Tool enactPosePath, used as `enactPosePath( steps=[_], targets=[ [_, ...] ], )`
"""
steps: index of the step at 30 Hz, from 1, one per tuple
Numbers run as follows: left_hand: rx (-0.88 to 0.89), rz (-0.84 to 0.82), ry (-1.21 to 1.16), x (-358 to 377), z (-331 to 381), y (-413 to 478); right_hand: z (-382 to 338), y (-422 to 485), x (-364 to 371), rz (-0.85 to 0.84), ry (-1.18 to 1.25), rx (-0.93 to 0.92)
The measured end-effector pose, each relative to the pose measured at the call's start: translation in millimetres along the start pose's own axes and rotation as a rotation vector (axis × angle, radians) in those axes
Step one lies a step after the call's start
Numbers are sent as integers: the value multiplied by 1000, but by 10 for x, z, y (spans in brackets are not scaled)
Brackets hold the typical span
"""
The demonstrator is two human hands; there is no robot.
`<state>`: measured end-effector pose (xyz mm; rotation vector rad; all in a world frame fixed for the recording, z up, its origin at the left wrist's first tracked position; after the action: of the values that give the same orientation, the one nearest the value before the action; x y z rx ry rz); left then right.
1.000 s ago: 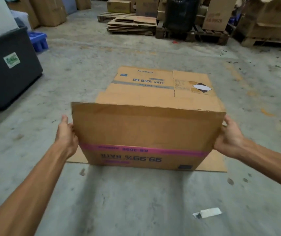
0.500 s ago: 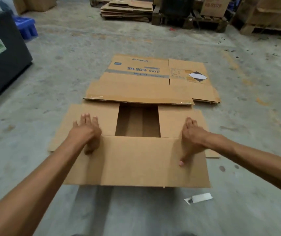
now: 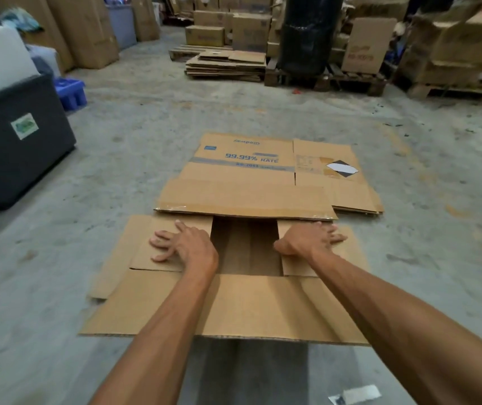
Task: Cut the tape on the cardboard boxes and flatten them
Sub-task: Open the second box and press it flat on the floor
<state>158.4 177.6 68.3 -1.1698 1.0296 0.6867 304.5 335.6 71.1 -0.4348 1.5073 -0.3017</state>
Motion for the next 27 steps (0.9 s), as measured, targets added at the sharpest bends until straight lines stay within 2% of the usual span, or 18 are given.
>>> enactPosePath(
  steps=[4, 6, 8, 12, 14, 17, 19, 21, 24, 27],
  targets=[
    [78, 106, 34, -26, -104, -9, 66, -60, -170, 16, -33, -136],
    [155, 189, -59, -271, -203, -118, 156, -147, -336, 56, 50, -237],
    [209, 299, -203, -597, -335, -156, 256, -238, -593, 100, 157, -353],
    [148, 261, -649, -1129, -687, -20, 638, -452, -1103, 150, 475, -401],
    [97, 209, -937, -1295, -820, -21, 854, -627, -1270, 222, 422, -487],
    [100, 186, -1486, -1612, -843, -178, 1137, -976, -1492, 329, 171, -703],
    [90, 213, -1753, -1809, -817, -217, 1322, -1143, -1580, 384, 109, -836],
    [96, 218, -1996, -1915, -787, -195, 1463, -1296, -1569, 524, 63, -985],
    [149, 156, -2246, -1942, -701, -111, 1614, -1437, -1278, 685, 31, -1173],
    [261, 46, -2301, -1653, -746, -158, 1729, -1307, -668, 760, -59, -1301]
  ],
)
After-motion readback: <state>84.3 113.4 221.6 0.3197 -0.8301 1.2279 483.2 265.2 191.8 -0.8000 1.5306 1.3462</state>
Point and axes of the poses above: each hand's wrist, its own y-axis towards the middle knuckle, its own x-axis out of the palm, z = x × y, the point moved 2 cm from there along y, towards the middle knuckle
